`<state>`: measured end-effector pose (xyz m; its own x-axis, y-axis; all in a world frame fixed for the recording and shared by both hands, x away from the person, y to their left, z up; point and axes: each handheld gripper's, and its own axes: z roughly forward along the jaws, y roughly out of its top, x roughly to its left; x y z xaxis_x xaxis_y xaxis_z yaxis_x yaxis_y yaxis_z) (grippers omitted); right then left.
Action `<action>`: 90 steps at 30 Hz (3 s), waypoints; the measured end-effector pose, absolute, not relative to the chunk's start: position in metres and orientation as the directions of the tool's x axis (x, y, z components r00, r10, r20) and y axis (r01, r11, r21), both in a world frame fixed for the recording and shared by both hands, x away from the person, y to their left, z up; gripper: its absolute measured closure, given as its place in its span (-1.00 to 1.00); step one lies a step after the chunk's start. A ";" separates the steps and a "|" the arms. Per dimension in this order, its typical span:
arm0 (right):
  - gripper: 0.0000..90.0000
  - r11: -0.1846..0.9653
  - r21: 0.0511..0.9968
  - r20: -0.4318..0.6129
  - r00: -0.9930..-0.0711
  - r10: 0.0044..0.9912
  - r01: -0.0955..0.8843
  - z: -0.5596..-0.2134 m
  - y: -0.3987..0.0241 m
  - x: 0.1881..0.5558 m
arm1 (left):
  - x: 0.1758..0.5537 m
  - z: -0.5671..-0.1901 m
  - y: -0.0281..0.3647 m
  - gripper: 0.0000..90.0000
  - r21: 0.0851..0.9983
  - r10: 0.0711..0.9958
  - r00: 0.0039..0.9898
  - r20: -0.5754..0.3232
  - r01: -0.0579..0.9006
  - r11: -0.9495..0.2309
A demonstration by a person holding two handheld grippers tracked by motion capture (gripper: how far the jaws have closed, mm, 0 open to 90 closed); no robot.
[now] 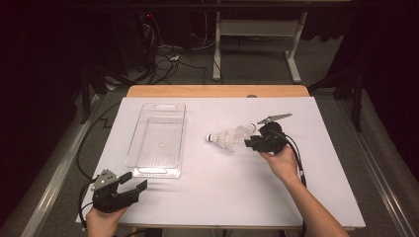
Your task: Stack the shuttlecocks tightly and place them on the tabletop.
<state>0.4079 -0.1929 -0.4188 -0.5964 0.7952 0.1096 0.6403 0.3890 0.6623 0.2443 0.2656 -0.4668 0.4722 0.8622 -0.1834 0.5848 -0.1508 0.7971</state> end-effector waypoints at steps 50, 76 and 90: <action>0.36 0.348 0.641 0.052 -0.491 0.869 0.684 -0.414 -0.183 0.451 | 0.245 -0.467 0.267 -0.27 0.795 0.860 0.473 -0.190 0.588 -0.148; 0.46 0.356 0.618 0.000 -0.453 0.892 0.701 -0.425 -0.177 0.461 | 0.244 -0.467 0.268 -0.27 0.797 0.860 0.473 -0.194 0.586 -0.143; 0.58 0.344 0.617 -0.006 -0.433 0.901 0.708 -0.427 -0.180 0.463 | 0.244 -0.467 0.267 -0.27 0.797 0.858 0.474 -0.195 0.587 -0.144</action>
